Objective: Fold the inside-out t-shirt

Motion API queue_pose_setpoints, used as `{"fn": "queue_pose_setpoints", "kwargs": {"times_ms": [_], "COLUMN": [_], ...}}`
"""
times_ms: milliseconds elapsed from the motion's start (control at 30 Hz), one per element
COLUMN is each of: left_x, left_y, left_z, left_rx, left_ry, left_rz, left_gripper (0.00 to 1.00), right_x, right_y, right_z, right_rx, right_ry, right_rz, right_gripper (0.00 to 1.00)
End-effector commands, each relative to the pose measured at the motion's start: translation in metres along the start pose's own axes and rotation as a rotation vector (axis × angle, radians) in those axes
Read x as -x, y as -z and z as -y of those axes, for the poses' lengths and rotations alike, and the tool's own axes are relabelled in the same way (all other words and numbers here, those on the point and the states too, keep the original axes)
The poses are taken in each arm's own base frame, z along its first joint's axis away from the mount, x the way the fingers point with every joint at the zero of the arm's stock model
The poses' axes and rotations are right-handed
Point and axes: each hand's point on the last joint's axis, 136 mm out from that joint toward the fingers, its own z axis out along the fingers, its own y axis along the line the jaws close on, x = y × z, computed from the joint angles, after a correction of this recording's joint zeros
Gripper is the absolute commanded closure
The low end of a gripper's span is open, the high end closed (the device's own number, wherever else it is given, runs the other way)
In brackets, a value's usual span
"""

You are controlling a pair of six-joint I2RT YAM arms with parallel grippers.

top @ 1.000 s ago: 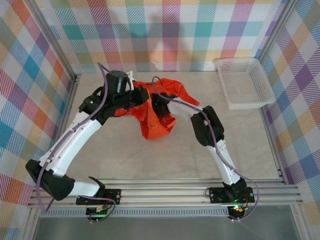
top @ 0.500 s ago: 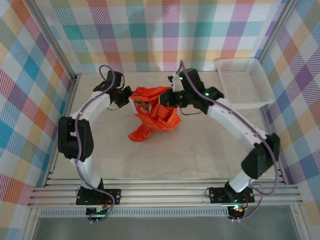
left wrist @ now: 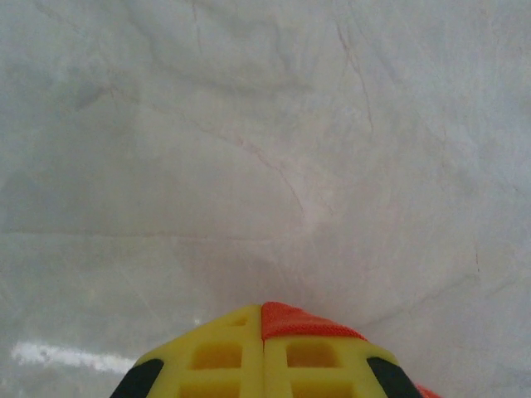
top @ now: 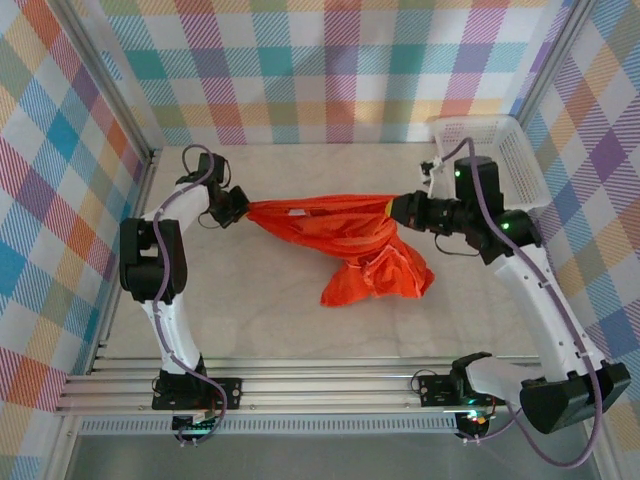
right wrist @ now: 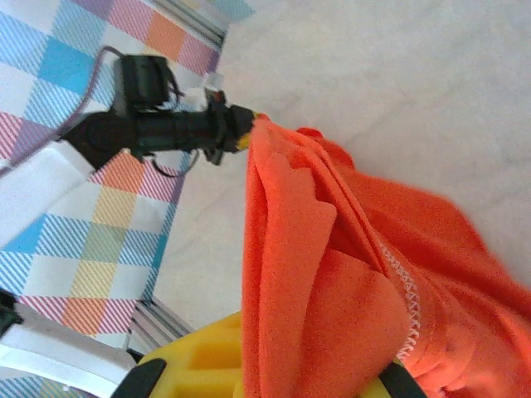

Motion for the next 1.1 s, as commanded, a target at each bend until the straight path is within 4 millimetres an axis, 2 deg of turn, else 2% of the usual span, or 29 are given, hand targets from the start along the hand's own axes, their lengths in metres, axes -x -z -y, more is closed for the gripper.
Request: {"fn": "queue_pose_setpoints", "kwargs": {"times_ms": [0, 67, 133, 200, 233, 333, 433, 500, 533, 700, 967, 1033, 1067], "left_x": [0.003, -0.011, -0.032, -0.056, -0.071, -0.108, -0.142, -0.166, -0.174, -0.213, -0.231, -0.235, -0.235], "left_y": [0.027, 0.040, 0.056, 0.069, 0.075, 0.084, 0.081, 0.073, 0.067, 0.034, -0.012, -0.026, -0.033], "left_z": [0.000, 0.025, 0.060, 0.085, 0.096, 0.122, 0.142, 0.151, 0.157, 0.157, 0.163, 0.167, 0.170], "left_rx": [0.020, -0.048, -0.160, -0.237, -0.279, -0.386, -0.488, -0.526, -0.550, -0.565, -0.567, -0.559, -0.561], "left_ry": [-0.011, -0.097, -0.236, -0.375, -0.442, -0.564, -0.648, -0.701, -0.728, -0.795, -0.812, -0.804, -0.796], "left_rz": [0.080, 0.077, 0.069, 0.066, 0.053, 0.001, -0.045, -0.087, -0.097, -0.210, -0.216, -0.218, -0.222], "left_gripper": [1.00, 1.00, 0.80, 0.58, 0.51, 0.40, 0.08, 0.06, 0.01, 0.00, 0.01, 0.05, 0.13], "right_x": [-0.018, -0.035, -0.046, -0.048, -0.047, -0.041, -0.038, -0.037, -0.037, -0.035, -0.028, -0.027, -0.027], "right_y": [-0.033, -0.055, -0.070, -0.074, -0.074, -0.071, -0.071, -0.072, -0.072, -0.071, -0.070, -0.071, -0.071], "right_z": [0.042, 0.055, 0.058, 0.055, 0.054, 0.050, 0.048, 0.048, 0.049, 0.053, 0.051, 0.051, 0.051], "right_rx": [-0.046, -0.014, 0.026, 0.039, 0.040, 0.030, 0.028, 0.026, 0.020, -0.005, -0.006, -0.008, -0.009], "right_ry": [-0.071, -0.126, -0.153, -0.146, -0.139, -0.110, -0.100, -0.096, -0.094, -0.092, -0.082, -0.082, -0.082], "right_rz": [-0.057, -0.125, -0.172, -0.191, -0.193, -0.187, -0.194, -0.197, -0.197, -0.192, -0.185, -0.183, -0.183], "right_gripper": [1.00, 1.00, 1.00, 1.00, 1.00, 1.00, 1.00, 1.00, 1.00, 1.00, 1.00, 1.00, 1.00]}}
